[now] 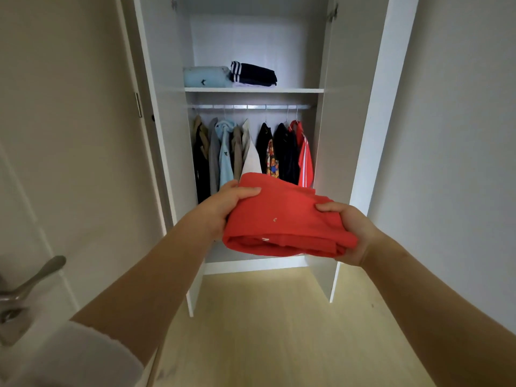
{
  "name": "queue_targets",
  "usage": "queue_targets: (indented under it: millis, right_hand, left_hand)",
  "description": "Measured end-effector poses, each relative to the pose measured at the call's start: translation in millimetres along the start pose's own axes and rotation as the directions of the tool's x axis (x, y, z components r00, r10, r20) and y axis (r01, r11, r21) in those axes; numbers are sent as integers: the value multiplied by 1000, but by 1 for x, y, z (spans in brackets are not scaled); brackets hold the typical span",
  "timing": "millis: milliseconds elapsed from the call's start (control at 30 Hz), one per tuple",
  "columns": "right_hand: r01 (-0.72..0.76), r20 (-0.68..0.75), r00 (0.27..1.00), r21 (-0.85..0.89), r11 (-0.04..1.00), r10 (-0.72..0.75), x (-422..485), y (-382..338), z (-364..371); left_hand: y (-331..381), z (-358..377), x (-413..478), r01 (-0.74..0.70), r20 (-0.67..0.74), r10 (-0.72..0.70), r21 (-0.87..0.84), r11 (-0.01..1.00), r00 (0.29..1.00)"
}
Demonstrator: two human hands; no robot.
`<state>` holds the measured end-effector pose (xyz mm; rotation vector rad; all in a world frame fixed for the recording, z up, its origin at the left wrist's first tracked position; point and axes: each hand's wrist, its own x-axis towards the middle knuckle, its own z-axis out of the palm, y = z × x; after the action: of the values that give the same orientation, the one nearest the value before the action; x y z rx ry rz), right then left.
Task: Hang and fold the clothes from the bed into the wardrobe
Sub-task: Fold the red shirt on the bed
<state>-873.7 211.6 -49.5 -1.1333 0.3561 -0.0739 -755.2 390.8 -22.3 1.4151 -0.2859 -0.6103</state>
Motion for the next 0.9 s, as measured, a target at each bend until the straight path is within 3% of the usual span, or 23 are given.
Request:
queue_targets:
  millis: [133,600,900]
  right_hand:
    - [33,26,999,-45,998,-32,83,-44,-1]
    - [96,52,994,41,995,-98,328,-166,-46]
    - [168,163,970,77,983,-178,453,-268,-107]
  left_hand:
    - [30,-9,86,-44,-26,43,-44,998,999]
    - [120,7,349,-148,17,150,-80,986,989]
    - [177,57,494,-253,25,252,6,968,967]
